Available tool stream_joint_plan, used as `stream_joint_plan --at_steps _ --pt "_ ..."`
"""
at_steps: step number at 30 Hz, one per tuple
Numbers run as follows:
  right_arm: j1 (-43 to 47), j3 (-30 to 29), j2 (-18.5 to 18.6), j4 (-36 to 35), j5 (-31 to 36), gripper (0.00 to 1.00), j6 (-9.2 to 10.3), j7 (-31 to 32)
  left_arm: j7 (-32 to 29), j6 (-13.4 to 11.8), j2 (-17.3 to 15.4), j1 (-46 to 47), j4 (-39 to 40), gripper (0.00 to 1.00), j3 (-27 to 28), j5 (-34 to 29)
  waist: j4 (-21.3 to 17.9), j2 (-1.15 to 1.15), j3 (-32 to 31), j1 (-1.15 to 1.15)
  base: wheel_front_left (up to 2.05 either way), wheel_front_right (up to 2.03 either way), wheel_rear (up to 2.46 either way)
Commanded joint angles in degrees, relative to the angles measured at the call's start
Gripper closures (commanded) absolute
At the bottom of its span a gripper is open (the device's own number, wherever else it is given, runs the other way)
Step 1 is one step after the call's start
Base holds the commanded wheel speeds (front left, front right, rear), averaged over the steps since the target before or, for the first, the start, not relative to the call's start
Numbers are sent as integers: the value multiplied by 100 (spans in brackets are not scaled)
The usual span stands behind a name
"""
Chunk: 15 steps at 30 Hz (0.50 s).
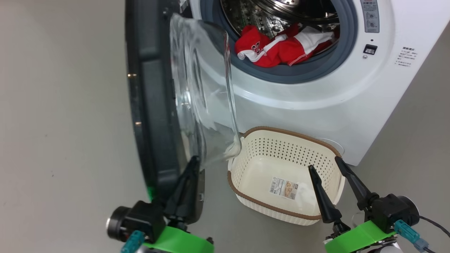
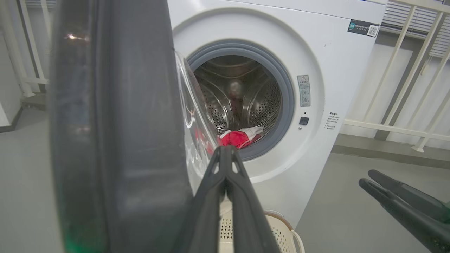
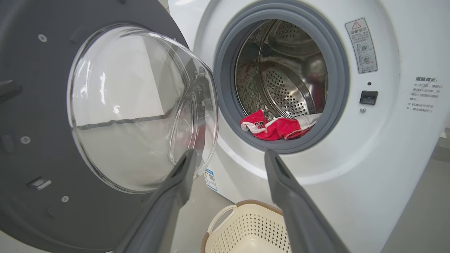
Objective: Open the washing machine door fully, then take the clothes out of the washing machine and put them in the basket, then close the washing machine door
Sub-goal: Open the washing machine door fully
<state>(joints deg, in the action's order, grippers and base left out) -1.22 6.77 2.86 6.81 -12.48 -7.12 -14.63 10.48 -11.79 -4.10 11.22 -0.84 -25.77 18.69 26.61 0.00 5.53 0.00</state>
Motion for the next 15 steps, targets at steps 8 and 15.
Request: stream_joint_plan --at_steps 8,15 --pt "-101 171 2 -94 -6 0 -36 -37 37 -378 -350 -21 127 100 696 -6 99 0 9 0 0 0 0" --pt "-110 214 2 -100 33 0 -36 -37 51 -605 -544 -66 101 100 1022 2 84 0 82 0 0 0 0"
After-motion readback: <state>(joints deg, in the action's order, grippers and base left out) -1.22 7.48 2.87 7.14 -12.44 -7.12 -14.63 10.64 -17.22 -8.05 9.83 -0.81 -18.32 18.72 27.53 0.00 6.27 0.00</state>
